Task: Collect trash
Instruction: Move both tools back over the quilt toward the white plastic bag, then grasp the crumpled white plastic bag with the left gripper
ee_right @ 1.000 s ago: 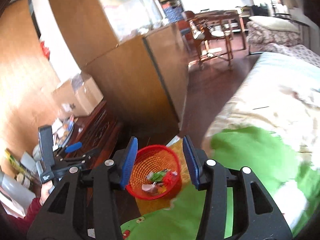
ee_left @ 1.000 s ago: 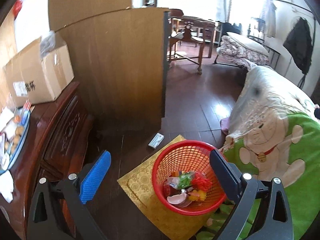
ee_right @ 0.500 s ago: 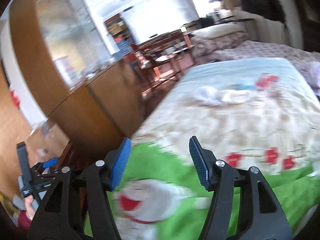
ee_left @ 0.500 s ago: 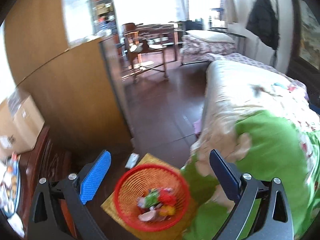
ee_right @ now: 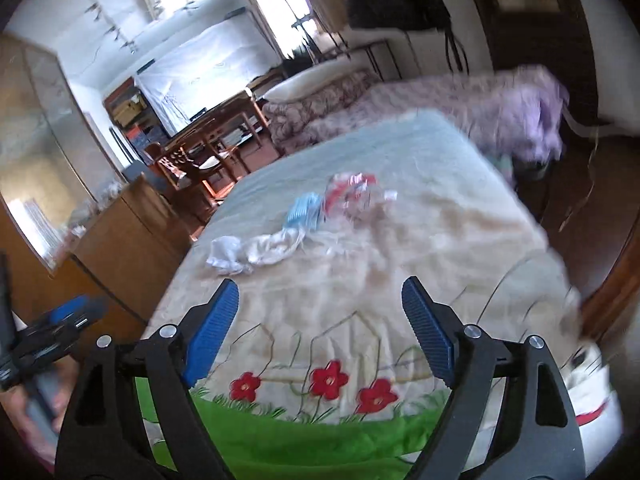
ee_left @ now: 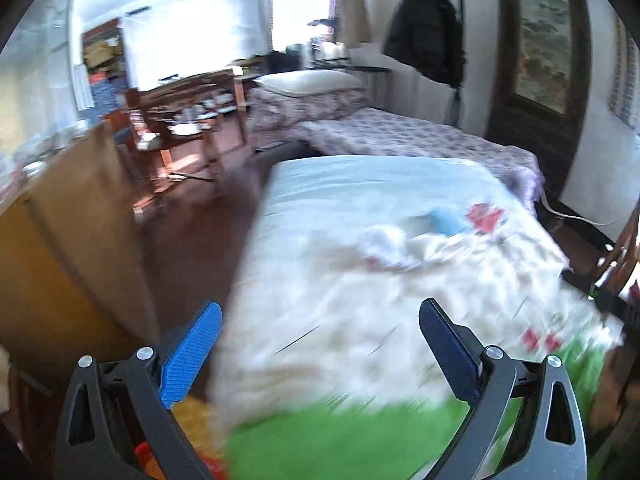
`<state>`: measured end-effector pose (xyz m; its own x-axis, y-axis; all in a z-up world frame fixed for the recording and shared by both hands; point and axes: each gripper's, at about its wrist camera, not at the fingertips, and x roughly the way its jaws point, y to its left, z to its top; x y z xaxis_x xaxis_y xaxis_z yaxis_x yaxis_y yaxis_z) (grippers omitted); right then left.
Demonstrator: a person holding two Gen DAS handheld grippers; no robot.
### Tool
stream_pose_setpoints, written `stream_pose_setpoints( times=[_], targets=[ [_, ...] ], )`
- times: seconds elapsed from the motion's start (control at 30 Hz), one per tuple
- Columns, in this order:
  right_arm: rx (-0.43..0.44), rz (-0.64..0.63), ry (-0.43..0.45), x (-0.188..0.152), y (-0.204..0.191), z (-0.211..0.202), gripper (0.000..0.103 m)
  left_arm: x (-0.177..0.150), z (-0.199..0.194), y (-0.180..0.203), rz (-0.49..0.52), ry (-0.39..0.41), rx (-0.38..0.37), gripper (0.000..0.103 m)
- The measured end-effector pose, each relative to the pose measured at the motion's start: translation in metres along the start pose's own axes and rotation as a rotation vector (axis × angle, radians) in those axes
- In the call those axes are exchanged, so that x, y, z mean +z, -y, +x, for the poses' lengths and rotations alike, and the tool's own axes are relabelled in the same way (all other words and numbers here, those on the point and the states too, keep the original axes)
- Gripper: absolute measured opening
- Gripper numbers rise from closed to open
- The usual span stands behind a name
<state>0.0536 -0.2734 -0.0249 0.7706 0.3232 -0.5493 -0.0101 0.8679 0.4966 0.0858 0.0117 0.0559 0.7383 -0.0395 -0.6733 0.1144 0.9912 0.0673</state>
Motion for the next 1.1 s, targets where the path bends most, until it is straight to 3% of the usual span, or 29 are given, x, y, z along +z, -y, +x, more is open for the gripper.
stream_pose_setpoints(
  times=[0.1, 0.2, 0.27, 0.37, 0.47, 0.6, 0.8, 0.97, 1.1],
  targets=[
    [0.011, 0.028, 0.007, 0.0, 0.008, -0.003, 0.083, 0.02, 0.041, 0.032, 0.02, -0.039, -0.041, 0.097],
    [0.032, 0.055, 0.01, -0.002, 0.014, -0.006, 0.084, 0.033, 0.08, 0.048, 0.01, -0.062, -0.021, 0.097],
    [0.049, 0.087, 0.002, -0.004, 0.016, -0.003, 0.084, 0.038, 0.099, 0.044, -0.039, -0.079, -0.023, 0.097],
    [0.071, 0.14, -0.027, -0.005, 0.022, 0.002, 0.084, 0.038, 0.138, 0.025, -0.183, -0.143, -0.082, 0.097],
    [0.076, 0.162, -0.042, -0.005, 0.023, 0.004, 0.084, 0.038, 0.164, 0.012, -0.237, -0.218, -0.095, 0.097],
    [0.072, 0.158, -0.049, -0.006, 0.021, 0.007, 0.084, 0.044, 0.177, 0.008, -0.216, -0.231, -0.088, 0.097],
    [0.063, 0.155, -0.045, -0.007, 0.021, 0.007, 0.084, 0.037, 0.197, 0.003, -0.157, -0.306, 0.037, 0.097],
    [0.063, 0.159, -0.039, -0.007, 0.022, 0.006, 0.084, 0.037, 0.172, -0.013, -0.214, -0.248, 0.019, 0.091],
    [0.059, 0.155, -0.035, -0.007, 0.021, 0.005, 0.084, 0.034, 0.171, -0.016, -0.24, -0.269, -0.065, 0.086]
  ],
)
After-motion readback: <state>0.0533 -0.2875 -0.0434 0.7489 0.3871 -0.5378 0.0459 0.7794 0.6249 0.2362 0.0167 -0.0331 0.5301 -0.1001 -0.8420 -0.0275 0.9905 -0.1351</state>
